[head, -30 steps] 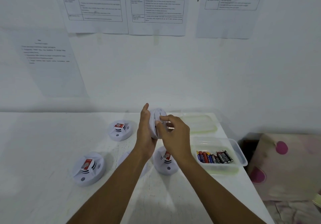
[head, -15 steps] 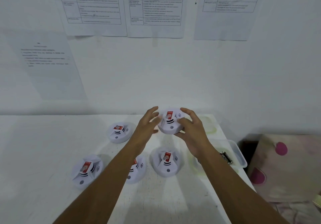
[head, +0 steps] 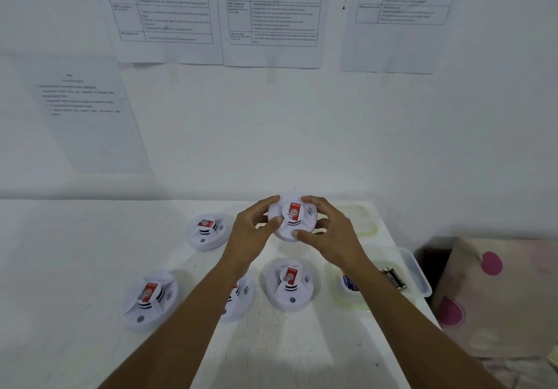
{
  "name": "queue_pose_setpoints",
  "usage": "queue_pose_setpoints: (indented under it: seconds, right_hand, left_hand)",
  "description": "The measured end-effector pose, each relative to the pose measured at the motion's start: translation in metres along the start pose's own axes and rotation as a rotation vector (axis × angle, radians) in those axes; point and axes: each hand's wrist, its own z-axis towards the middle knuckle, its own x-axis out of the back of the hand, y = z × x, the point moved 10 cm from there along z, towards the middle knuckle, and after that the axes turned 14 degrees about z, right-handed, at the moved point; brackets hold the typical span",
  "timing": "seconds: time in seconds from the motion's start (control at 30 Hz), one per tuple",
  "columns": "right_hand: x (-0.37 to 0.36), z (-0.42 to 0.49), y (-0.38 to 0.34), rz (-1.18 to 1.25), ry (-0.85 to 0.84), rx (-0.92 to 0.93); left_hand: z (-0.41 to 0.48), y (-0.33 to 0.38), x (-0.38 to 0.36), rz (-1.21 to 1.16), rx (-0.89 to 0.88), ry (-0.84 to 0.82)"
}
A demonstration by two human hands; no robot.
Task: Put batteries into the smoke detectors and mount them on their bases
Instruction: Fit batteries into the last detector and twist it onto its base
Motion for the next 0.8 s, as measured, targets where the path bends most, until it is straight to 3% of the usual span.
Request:
queue_pose_setpoints:
  seconds: [0.2,0.47,0.8]
  right_hand:
    - [0.006,0.001,0.006,0.15,0.064,-0.059]
    - [0.007,-0.001,-0.001,-0.004,0.033,0.019]
    - [0.009,0.0,0.001,-0.022,0.039,0.007]
  left_hand:
    - [-0.004,0.006,-0.01,-0.013,-0.055,-0.073]
    - [-0.002,0.001,-0.013,0.005,-0.034,-0.094]
    - [-0.002,0.004,-0.014,0.051,-0.035,-0.084]
